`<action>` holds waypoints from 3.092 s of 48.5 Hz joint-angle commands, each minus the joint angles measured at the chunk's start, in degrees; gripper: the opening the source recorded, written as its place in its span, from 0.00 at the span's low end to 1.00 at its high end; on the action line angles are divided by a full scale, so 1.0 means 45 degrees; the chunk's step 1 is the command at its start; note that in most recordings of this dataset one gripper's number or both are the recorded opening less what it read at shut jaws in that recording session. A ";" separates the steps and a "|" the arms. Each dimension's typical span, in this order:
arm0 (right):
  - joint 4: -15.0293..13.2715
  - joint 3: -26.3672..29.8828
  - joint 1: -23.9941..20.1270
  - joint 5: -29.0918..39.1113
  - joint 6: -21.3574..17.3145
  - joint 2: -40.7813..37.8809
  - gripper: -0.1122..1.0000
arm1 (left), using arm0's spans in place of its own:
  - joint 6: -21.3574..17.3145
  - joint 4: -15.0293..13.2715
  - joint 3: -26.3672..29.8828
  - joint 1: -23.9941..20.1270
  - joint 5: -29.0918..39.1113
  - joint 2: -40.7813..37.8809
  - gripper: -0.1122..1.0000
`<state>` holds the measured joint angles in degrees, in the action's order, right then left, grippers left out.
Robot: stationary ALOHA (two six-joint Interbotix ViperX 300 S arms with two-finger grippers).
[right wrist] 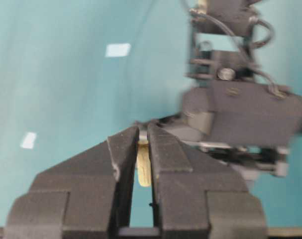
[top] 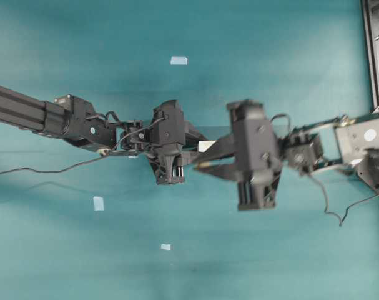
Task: Move the wooden board into place and insert the rod into its hole.
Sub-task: 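Carry the dowel with the right gripper above the board's hole, then lower the dowel into the board's hole with the right gripper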
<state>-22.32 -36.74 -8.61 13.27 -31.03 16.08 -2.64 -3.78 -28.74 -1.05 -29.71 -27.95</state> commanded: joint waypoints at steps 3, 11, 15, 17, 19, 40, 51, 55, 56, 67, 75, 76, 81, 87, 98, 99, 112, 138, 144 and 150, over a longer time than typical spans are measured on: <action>-0.0156 -0.0820 0.0703 -0.1230 0.0039 0.0742 0.17 | -0.0098 0.0020 0.0078 0.0059 -0.0059 0.0195 0.43; -0.0195 -0.2246 0.1816 -0.3574 0.0078 0.0937 0.17 | -0.0078 0.0020 0.0078 0.0059 -0.0059 0.0195 0.43; -0.0254 -0.2812 0.2246 -0.4648 0.0195 0.0898 0.17 | -0.0078 0.0000 0.0078 0.0059 -0.0059 0.0195 0.43; -0.0293 -0.3086 0.2441 -0.5117 0.0273 0.0879 0.17 | -0.0059 0.0020 0.0078 0.0059 -0.0059 0.0195 0.43; -0.0313 -0.3340 0.2617 -0.5566 0.0371 0.0879 0.17 | -0.0059 0.0020 0.0078 0.0059 -0.0059 0.0195 0.43; -0.0078 -0.5312 0.4395 -1.1895 0.1543 -0.0762 0.17 | -0.0039 0.0020 0.0117 0.0078 0.0313 0.0215 0.42; 0.0078 -0.5508 0.4395 -1.3555 0.2129 -0.2285 0.17 | -0.0039 0.0000 0.0098 0.0098 0.0625 0.0215 0.35; 0.0156 -0.5547 0.4395 -1.3887 0.2363 -0.2715 0.17 | -0.0020 0.0020 0.0098 0.0098 0.0684 0.0195 0.31; 0.0176 -0.5566 0.4395 -1.3926 0.2402 -0.2813 0.17 | -0.0039 0.0020 0.0098 0.0098 0.0703 0.0195 0.31; 0.0312 -0.5762 0.4395 -1.4121 0.2617 -0.3457 0.17 | -0.0020 0.0020 0.0078 0.0176 0.0996 0.0195 0.31; 0.0332 -0.5742 0.4395 -1.4121 0.2793 -0.3516 0.17 | -0.0020 0.0020 0.0078 0.0215 0.1035 0.0176 0.31; 0.0332 -0.5723 0.4395 -1.4141 0.2832 -0.3535 0.17 | -0.0020 0.0000 0.0078 0.0215 0.1035 0.0176 0.31; 0.0332 -0.5723 0.4395 -1.4180 0.2871 -0.3613 0.17 | -0.0020 0.0000 0.0078 0.0215 0.1035 0.0176 0.31; 0.0332 -0.5703 0.4395 -1.4238 0.2871 -0.3770 0.17 | -0.0020 0.0020 0.0078 0.0215 0.1035 0.0176 0.31; 0.0332 -0.5527 0.4395 -1.4277 0.2891 -0.4219 0.17 | -0.0020 0.0000 0.0078 0.0215 0.1035 0.0176 0.31; 0.0332 -0.5508 0.4395 -1.4277 0.2891 -0.4258 0.17 | -0.0020 0.0020 0.0078 0.0234 0.1035 0.0176 0.31; 0.0332 -0.5449 0.4395 -1.4277 0.2891 -0.4414 0.17 | -0.0020 0.0020 0.0078 0.0234 0.1035 0.0176 0.31; 0.0332 -0.5996 0.4395 -1.4277 0.2871 -0.4258 0.17 | -0.0020 0.0000 0.0078 0.0234 0.1035 0.0176 0.31; 0.0371 -0.6152 0.4395 -1.4219 0.2871 -0.4141 0.17 | -0.0020 0.0000 0.0078 0.0234 0.1055 0.0176 0.31; 0.0469 -0.6348 0.4395 -1.4219 0.2871 -0.4102 0.17 | -0.0020 0.0000 0.0078 0.0234 0.1133 0.0176 0.31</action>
<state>-20.39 -64.78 11.25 -50.54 -18.19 -3.25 -2.64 -3.87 -28.13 -0.97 -26.02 -27.69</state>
